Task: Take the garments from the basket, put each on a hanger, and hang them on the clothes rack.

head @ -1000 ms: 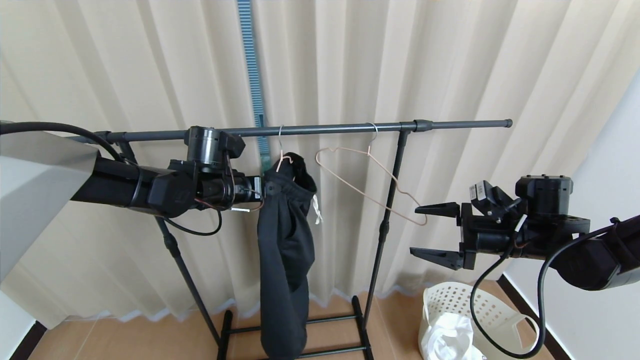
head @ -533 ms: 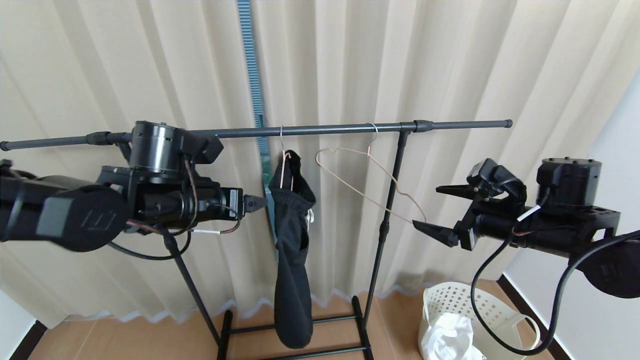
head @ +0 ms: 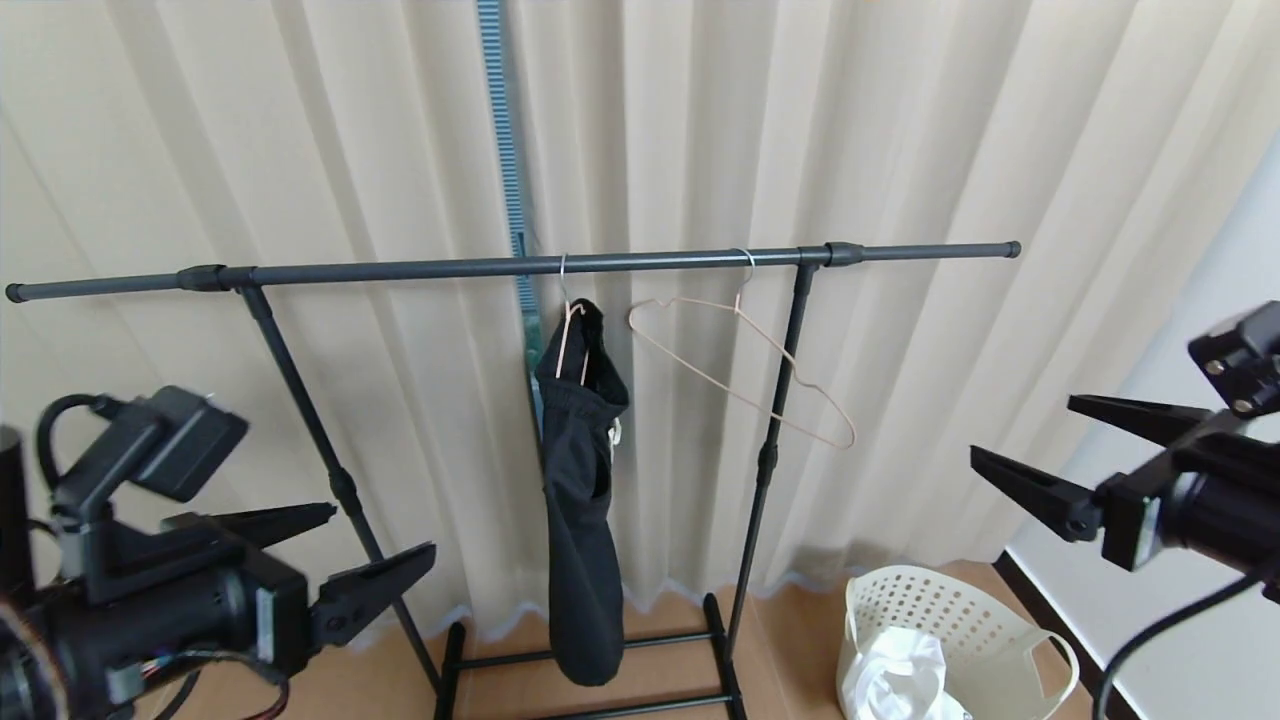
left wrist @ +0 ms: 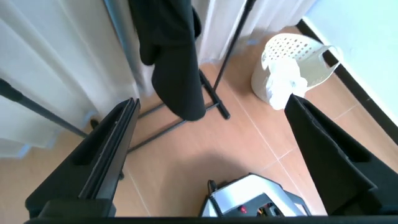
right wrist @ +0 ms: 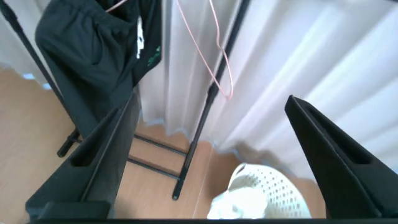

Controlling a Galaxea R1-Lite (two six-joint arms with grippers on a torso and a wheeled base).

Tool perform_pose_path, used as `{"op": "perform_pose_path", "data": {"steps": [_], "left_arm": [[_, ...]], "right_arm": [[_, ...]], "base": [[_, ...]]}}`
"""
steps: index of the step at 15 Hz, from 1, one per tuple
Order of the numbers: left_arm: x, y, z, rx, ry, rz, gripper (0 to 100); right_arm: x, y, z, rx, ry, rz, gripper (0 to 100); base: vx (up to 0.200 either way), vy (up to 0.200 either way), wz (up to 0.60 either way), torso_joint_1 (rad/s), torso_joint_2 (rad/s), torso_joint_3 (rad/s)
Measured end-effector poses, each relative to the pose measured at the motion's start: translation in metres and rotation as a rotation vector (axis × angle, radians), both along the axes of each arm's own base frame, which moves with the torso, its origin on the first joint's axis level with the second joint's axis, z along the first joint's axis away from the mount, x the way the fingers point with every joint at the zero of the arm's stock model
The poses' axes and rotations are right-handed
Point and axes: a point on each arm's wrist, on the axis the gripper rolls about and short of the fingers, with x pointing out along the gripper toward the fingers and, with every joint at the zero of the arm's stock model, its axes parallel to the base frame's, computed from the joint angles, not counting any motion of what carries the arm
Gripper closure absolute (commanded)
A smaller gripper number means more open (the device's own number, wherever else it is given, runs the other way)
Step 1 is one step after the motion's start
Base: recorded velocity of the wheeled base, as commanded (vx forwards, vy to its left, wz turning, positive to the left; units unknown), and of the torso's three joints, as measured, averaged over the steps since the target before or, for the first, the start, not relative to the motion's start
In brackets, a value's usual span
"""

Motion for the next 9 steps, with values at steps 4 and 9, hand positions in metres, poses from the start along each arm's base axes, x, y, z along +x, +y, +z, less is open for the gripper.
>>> {"op": "perform_pose_path", "data": {"steps": [4, 9], "left_arm": [[-0.064, 0.027, -0.024, -0.011, -0.103, -0.016, 0], [-0.115, 0.049, -0.063, -0.006, -0.097, -0.011, 0]], "right_arm": [[-0.070, -0.018, -0.039, -0.011, 0.061, -0.034, 0], [-0.130, -0.039, -0.089, -0.044, 0.140, -0.044, 0]], "base": [[0.000, 0.000, 0.00, 0.000, 0.00, 0.000], [0.000, 0.000, 0.00, 0.000, 0.00, 0.000]]}}
